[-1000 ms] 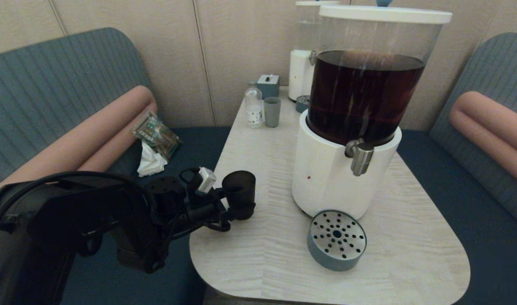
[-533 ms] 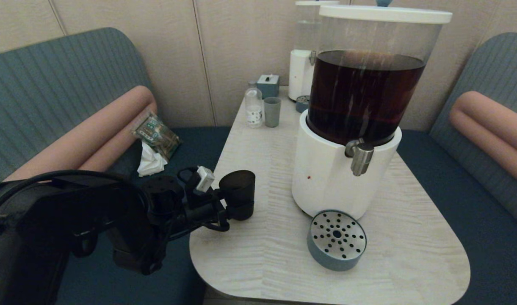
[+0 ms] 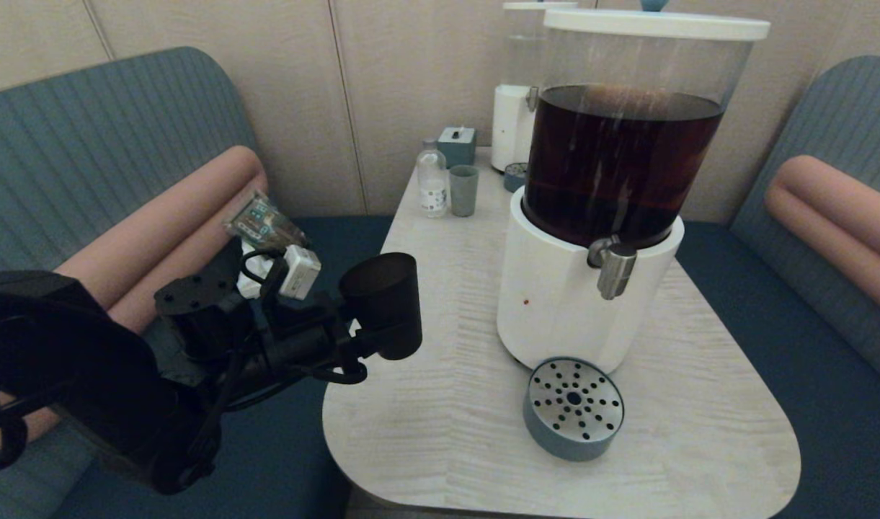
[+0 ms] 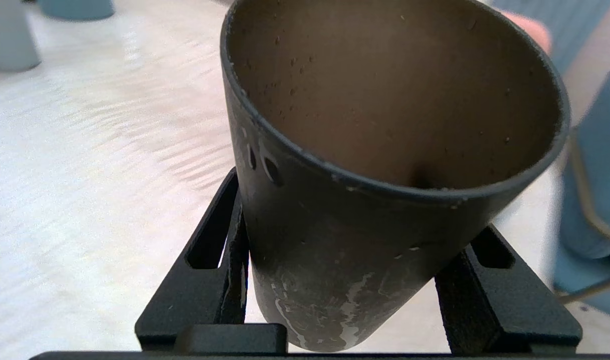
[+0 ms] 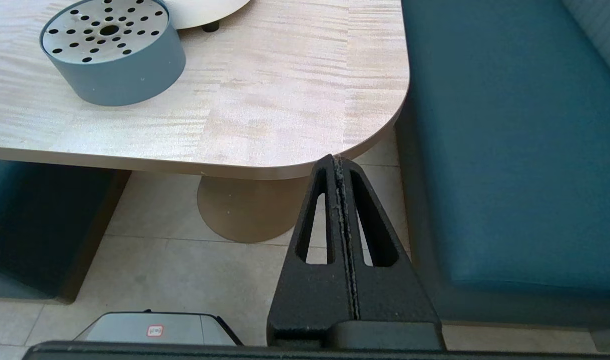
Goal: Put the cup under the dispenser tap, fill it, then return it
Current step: Place it under the water dispenser
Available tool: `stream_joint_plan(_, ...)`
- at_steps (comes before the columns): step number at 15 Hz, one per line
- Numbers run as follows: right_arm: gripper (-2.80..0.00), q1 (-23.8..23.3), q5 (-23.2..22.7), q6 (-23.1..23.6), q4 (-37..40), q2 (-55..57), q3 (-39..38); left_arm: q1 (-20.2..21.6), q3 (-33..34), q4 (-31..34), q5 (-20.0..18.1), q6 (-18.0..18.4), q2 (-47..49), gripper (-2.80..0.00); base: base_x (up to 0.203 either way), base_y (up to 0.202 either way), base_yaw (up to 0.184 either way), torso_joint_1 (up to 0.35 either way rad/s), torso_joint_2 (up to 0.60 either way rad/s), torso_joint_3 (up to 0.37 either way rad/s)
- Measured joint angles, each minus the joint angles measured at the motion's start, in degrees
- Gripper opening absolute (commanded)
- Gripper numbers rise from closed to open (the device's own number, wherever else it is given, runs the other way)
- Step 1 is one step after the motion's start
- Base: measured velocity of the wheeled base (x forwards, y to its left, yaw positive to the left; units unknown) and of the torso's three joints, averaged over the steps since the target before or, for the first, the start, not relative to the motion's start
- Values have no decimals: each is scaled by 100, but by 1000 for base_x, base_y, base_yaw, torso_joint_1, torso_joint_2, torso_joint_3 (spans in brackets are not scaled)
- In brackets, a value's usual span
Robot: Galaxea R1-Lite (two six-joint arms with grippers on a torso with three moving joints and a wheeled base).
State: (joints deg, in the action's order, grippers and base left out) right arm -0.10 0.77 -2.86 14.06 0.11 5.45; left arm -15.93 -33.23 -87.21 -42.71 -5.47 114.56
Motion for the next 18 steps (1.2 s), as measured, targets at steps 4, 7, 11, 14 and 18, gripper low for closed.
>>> stream_joint_plan(4, -280, 0, 0, 0, 2, 0, 0, -608, 1076, 4, 334, 24, -852, -280, 0, 0, 0, 0, 0, 0)
stream_joint_plan(7, -280, 0, 0, 0, 0, 0, 0, -859, 1559, 5, 320, 129, -1106, -280, 0, 0, 0, 0, 0, 0)
stream_joint_plan(11, -280, 0, 1, -1, 0, 0, 0, -1166, 953, 2, 280, 158, -686, -280, 0, 0, 0, 0, 0, 0)
stream_joint_plan(14, -280, 0, 5, 0, 1, 0, 0, -1700, 199, 4, 541, 181, -131, -280, 0, 0, 0, 0, 0, 0)
stream_joint_plan(18, -280, 0, 2, 0, 0, 0, 0, -2213, -460, 3, 894, 189, 477, -280, 0, 0, 0, 0, 0, 0)
